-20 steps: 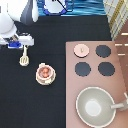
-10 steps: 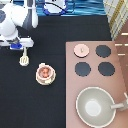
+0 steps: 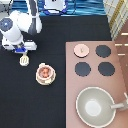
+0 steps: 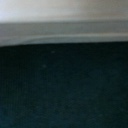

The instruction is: Take the lid off the pot, put the pot on the plate, and use the tool to push the pot to the front of the table.

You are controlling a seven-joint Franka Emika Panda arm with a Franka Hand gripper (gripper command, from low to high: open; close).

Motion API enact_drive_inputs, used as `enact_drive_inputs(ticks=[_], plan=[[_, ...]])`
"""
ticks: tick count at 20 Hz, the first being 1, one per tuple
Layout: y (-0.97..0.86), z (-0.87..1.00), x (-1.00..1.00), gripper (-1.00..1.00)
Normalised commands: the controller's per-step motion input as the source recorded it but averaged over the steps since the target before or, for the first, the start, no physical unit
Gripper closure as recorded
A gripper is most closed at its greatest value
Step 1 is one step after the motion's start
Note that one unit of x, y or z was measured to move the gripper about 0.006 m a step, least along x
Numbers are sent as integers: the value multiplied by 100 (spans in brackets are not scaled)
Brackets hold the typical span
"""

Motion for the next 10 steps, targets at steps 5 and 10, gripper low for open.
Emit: enact_drive_inputs(ticks=[5, 10], plan=[[0, -1, -45, 100], [0, -1, -29, 100]])
